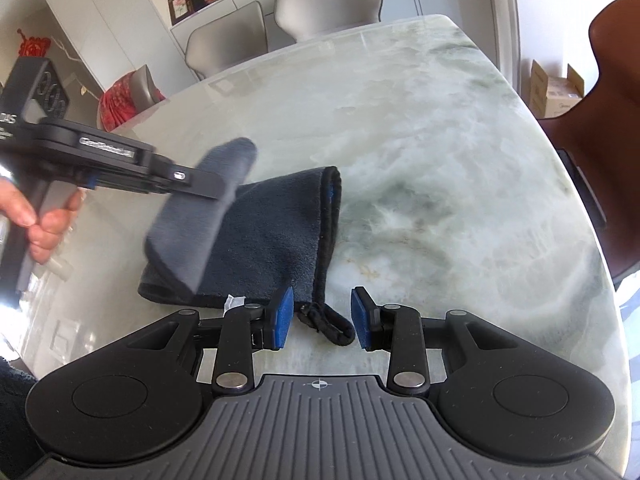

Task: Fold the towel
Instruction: 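Grasp the folded towel's end with the right gripper while the left gripper grasps beside it, then lift the held end with both grippers and fold it over the towel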

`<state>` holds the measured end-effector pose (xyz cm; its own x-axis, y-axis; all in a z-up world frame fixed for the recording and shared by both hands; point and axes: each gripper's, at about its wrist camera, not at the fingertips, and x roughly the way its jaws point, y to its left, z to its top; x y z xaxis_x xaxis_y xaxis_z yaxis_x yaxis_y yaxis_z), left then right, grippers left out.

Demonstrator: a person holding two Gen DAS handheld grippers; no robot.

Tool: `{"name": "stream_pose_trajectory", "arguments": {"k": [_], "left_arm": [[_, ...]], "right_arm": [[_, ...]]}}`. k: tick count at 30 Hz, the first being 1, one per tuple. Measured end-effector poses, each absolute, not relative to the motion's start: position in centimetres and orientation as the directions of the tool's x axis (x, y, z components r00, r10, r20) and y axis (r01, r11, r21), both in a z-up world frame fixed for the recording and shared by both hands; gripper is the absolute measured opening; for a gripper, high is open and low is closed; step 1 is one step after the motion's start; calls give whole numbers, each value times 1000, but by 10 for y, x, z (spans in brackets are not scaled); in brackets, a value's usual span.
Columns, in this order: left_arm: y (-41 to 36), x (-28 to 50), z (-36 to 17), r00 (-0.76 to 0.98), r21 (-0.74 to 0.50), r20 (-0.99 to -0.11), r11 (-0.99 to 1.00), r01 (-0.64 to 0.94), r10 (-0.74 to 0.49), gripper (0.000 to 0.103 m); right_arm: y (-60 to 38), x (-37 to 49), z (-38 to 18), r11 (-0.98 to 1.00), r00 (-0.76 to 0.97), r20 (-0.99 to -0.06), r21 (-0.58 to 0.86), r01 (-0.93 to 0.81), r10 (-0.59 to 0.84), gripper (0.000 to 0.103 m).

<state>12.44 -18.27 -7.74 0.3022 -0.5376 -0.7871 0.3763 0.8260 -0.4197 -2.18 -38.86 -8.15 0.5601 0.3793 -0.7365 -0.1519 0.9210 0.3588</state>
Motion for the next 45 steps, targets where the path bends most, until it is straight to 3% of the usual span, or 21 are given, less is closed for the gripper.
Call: {"name": "stream_pose_trajectory", "arguments": {"k": [9, 20, 32, 34, 35, 36, 45], "left_arm": [[-188, 122, -80, 323, -401, -791, 838, 369, -520, 53], [-110, 119, -81, 392, -386, -784, 873, 299, -481, 57], [-96, 140, -101, 374, -397, -783, 862, 317, -498, 61], [-96, 141, -104, 366, -397, -787, 861, 318, -497, 62], [-97, 142, -105, 362, -395, -790, 862, 317, -495, 62], [-97, 143, -105, 360, -394, -792, 863, 317, -494, 62], [-99, 148, -104, 349, -388, -797, 860, 330, -493, 63]], "right_arm": [[-389, -14, -84, 899, 547, -717, 392, -196, 432, 33], [-361, 18, -87, 862, 526, -684, 424, -276, 505, 33], [-336, 46, -108, 887, 528, -712, 375, -270, 462, 33], [-332, 46, -110, 893, 521, -725, 362, -267, 450, 28], [-332, 47, -110, 897, 523, -729, 361, -256, 442, 14], [-334, 47, -110, 901, 528, -730, 363, -237, 434, 7], [-349, 37, -91, 922, 589, -714, 345, -175, 379, 4]]}}
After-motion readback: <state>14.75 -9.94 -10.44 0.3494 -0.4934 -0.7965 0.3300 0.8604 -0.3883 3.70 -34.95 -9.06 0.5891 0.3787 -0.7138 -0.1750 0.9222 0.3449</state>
